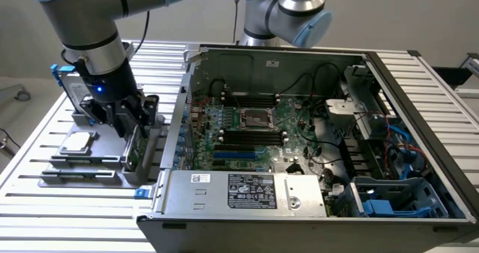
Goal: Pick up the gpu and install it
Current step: 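Pick up the gpu and move the gpu toward the slot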
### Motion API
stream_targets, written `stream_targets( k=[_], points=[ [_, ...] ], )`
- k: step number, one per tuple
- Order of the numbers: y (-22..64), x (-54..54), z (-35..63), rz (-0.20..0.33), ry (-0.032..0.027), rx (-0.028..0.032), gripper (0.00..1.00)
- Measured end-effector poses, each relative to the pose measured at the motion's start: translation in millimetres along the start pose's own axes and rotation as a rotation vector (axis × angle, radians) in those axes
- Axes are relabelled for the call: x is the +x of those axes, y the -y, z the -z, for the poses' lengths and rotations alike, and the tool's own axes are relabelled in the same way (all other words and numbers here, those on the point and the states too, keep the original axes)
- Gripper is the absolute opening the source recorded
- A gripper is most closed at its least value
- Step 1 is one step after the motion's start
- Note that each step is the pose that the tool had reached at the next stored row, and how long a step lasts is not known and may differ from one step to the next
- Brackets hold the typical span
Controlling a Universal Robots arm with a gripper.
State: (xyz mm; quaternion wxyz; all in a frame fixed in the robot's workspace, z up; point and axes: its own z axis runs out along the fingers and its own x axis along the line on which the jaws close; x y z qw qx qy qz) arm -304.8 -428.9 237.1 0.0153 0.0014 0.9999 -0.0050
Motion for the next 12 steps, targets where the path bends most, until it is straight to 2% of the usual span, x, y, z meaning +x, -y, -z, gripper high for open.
stream_targets(
  k=[3,4,6,7,11,12],
  points=[
    [0.0,0.0,0.0,0.001,0.001,0.0,0.54],
    [0.0,0.0,0.1,0.001,0.0011,0.0001,0.47],
    [0.0,0.0,0.1,0.001,0.0011,0.0001,0.47],
    [0.0,0.0,0.0,0.001,0.0012,0.0,0.4],
    [0.0,0.0,0.0,0.001,0.0011,0.0,0.38],
    [0.0,0.0,0.0,0.001,0.0012,0.0,0.31]
  ],
)
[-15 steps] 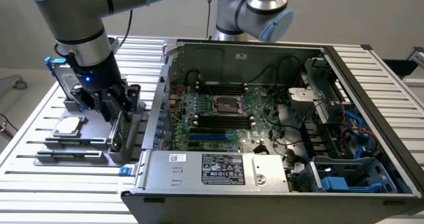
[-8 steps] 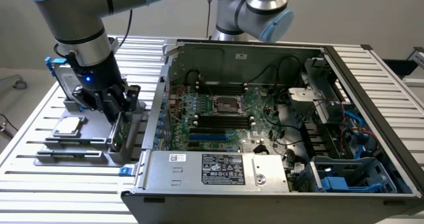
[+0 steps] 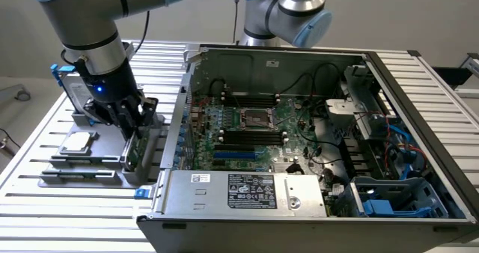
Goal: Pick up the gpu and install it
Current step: 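Pick up the gpu and move the gpu toward the slot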
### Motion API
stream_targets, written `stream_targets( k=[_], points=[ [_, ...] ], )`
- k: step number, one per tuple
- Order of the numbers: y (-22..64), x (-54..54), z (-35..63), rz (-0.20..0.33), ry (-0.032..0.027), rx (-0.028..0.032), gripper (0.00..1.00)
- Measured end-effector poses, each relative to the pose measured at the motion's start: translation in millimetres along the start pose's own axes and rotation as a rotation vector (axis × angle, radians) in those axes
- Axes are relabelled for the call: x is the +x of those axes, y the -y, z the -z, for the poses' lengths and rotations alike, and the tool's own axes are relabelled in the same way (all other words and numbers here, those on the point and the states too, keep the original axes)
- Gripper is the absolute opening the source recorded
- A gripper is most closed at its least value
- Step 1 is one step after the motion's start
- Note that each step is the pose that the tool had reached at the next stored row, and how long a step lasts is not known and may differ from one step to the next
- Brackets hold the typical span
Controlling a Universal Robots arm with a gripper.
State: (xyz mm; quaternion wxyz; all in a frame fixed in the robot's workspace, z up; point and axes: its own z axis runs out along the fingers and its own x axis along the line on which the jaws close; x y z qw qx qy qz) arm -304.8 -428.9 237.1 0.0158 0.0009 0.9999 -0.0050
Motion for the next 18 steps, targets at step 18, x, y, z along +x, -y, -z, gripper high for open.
stream_targets(
  k=[18],
  points=[
    [0.0,-0.7,1.0,0.0,0.0007,-0.0001,0.31]
  ],
)
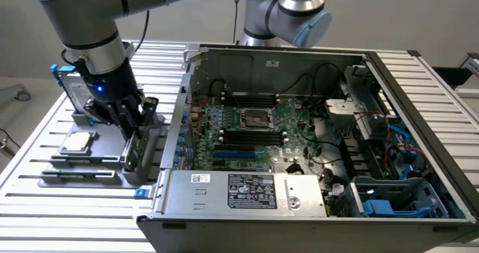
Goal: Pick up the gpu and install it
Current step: 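Pick up the gpu and move the gpu toward the slot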
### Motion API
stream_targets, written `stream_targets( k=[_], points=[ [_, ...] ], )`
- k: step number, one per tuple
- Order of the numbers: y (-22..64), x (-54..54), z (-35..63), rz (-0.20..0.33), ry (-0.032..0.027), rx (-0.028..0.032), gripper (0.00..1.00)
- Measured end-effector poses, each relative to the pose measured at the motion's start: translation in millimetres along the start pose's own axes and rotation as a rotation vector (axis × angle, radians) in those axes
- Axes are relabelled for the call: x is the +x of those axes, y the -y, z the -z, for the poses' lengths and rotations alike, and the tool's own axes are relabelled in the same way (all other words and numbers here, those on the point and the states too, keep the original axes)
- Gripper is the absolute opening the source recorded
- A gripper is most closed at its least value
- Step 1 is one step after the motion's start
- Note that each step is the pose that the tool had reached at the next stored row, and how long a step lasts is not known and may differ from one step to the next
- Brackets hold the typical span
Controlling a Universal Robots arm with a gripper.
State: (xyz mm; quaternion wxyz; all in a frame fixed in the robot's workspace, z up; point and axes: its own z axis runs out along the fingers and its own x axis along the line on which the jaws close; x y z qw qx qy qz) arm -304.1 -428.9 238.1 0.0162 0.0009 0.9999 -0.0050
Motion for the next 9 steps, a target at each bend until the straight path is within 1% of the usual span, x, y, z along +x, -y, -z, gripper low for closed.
stream_targets(
  k=[9],
  points=[
    [0.0,0.2,0.9,0.0,-0.0002,0.0002,0.31]
  ],
)
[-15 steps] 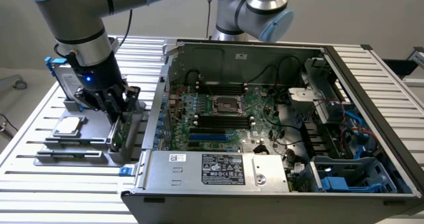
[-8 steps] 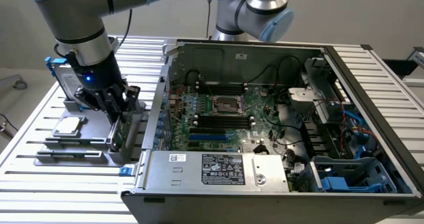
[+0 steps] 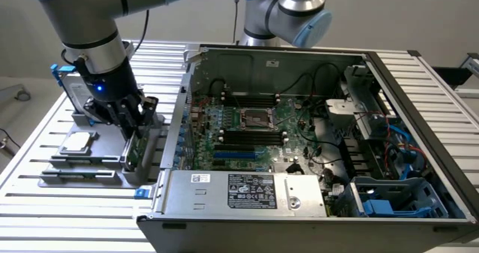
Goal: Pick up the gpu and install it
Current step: 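Pick up the gpu and move the gpu toward the slot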
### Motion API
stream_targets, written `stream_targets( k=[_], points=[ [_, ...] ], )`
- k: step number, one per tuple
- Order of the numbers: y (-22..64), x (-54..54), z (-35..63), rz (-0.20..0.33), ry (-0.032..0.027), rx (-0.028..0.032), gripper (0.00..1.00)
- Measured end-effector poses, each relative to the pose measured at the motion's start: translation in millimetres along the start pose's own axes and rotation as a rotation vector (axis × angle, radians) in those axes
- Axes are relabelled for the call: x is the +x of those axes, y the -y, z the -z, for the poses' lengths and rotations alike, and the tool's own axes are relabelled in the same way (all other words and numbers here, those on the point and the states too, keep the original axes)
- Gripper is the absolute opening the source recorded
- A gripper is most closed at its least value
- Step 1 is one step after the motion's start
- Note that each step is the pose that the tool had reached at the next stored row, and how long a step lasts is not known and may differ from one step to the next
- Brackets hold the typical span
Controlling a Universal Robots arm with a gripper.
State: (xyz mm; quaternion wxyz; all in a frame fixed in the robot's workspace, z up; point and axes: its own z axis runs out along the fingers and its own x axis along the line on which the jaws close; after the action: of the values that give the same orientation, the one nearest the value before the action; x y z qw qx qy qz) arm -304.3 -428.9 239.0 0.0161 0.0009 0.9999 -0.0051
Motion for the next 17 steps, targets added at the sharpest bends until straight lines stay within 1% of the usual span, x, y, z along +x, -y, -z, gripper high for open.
stream_targets(
  k=[2,4,17],
  points=[
    [0.0,0.1,0.0,0.0,0.0002,0.0,0.31],
    [0.0,0.2,0.0,0.0,0.0001,0.0,0.26],
    [0.0,0.3,0.7,0.0,0.0001,-0.0004,0.26]
  ],
)
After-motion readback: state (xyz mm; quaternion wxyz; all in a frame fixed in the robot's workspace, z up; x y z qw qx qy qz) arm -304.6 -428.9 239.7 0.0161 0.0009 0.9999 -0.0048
